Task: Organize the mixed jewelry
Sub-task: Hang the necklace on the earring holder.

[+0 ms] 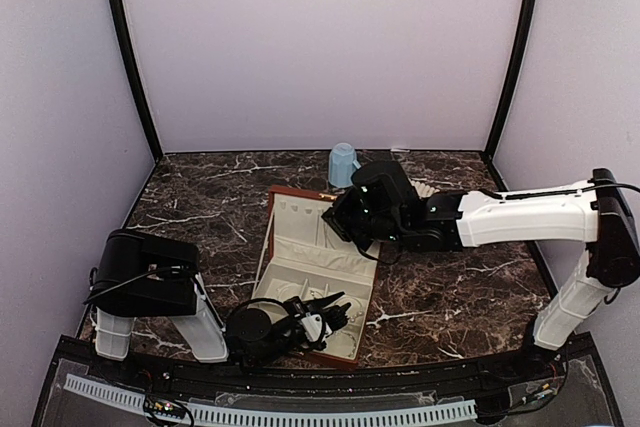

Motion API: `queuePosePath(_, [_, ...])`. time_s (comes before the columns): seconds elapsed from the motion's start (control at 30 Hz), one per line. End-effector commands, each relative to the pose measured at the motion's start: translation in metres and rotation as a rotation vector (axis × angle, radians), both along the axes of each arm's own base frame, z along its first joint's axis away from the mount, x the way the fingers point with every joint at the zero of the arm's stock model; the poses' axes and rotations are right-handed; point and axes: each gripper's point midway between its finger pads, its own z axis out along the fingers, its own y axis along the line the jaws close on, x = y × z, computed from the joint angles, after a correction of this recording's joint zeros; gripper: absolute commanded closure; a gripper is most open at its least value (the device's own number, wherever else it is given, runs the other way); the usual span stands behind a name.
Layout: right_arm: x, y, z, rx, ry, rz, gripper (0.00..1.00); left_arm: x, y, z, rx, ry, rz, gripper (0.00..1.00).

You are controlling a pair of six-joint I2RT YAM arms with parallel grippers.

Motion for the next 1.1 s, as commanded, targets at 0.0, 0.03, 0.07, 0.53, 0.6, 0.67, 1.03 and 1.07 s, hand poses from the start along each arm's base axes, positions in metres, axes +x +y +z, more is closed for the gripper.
queuePosePath(0.0, [0.018,-0.033,-0.027,-0.056,0.062,-0.106,1.00,-0.010,0.006,-0.027,0.072,0.032,-0.013,0.76])
queuePosePath(0.03, [0.017,-0.033,-0.029,-0.056,0.069,-0.105,1.00,-0.010,0.006,-0.028,0.074,0.032,-0.012,0.76])
queuePosePath(0.07, [0.016,-0.034,-0.032,-0.056,0.078,-0.106,1.00,-0.009,0.007,-0.028,0.074,0.032,-0.011,0.76])
queuePosePath(0.53, [0.011,-0.039,-0.051,-0.043,0.119,-0.102,1.00,-0.009,0.008,-0.029,0.076,0.032,-0.004,0.76])
queuePosePath(0.6, [0.010,-0.038,-0.052,-0.059,0.119,-0.089,1.00,-0.009,0.007,-0.028,0.076,0.031,-0.004,0.76])
queuePosePath(0.67, [0.010,-0.038,-0.052,-0.066,0.119,-0.080,1.00,-0.009,0.007,-0.029,0.077,0.031,-0.004,0.76])
queuePosePath(1.03, [0.009,-0.035,-0.055,-0.070,0.121,-0.062,0.96,-0.008,0.007,-0.029,0.078,0.031,-0.001,0.76])
queuePosePath(1.07, [0.009,-0.035,-0.055,-0.070,0.120,-0.062,0.95,-0.008,0.007,-0.029,0.078,0.031,-0.001,0.76])
